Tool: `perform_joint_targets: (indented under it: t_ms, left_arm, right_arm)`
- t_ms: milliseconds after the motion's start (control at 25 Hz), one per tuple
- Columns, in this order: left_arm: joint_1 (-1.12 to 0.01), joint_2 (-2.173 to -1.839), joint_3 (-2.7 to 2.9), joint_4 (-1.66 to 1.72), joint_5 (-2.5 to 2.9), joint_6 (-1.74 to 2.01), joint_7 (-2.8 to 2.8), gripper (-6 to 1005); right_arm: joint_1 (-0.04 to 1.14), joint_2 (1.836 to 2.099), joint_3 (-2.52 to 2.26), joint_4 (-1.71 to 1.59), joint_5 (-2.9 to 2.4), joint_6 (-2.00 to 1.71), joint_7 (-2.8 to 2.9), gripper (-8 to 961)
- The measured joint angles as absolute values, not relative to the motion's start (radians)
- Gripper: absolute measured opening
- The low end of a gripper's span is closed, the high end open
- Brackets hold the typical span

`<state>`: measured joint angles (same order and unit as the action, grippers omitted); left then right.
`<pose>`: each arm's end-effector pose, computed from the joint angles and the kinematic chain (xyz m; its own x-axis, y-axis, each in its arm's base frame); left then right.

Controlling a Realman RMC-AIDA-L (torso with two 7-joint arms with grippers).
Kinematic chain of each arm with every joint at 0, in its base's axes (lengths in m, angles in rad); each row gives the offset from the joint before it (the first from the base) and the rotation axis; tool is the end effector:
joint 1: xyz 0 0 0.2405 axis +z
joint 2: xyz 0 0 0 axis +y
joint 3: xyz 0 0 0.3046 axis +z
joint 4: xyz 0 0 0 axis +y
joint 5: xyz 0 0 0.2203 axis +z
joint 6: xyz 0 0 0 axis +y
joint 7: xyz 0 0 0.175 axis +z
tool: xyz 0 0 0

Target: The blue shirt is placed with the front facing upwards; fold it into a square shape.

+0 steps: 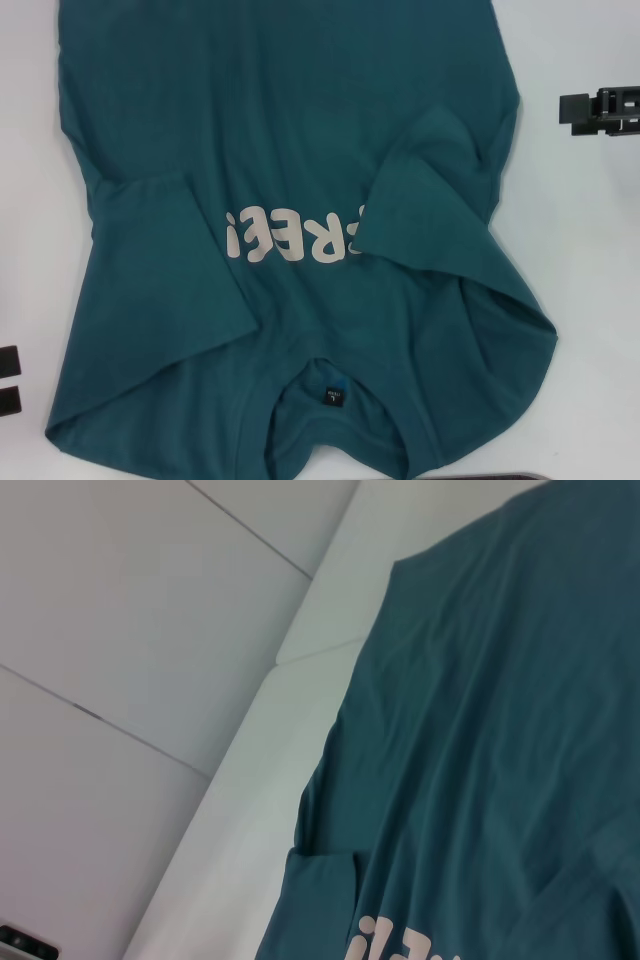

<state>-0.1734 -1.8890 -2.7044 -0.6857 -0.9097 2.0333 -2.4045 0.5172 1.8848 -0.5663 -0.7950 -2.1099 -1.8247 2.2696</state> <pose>-0.4127 0.1927 0.0555 -0.2313 0.9493 0.2129 0.9092 0.1331 0.3944 0.3211 0.3639 0.0671 0.3095 -0.8627 -0.4000 -0.9030 -0.3985 0.1607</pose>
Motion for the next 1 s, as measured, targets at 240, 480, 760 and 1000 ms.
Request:
perform_joint_targets:
  t_ms: [240,480,760,1000]
  left_arm:
    - [-0.182,-1.889,-2.704,-0.688,-0.904,2.022,-2.397,810]
    - [-0.179,-1.887,-2.704,-0.688,-0.903,2.021,-2.396,810]
    - [-0.176,-1.901,-2.693,-0.683,-0.891,2.003,-2.387,809]
    - [-0.183,-1.918,-2.699,-0.685,-0.83,1.969,-2.388,810]
  right_arm:
    - [0.519,1.885,-0.592,-0.794,-2.114,-1.857,2.266,880]
    - [0.513,1.88,-0.647,-0.795,-2.184,-1.894,2.247,881]
    - [0.524,1.9,-0.657,-0.793,-2.249,-1.904,2.201,881]
    - [0.535,1.919,-0.656,-0.792,-2.25,-1.895,2.207,881]
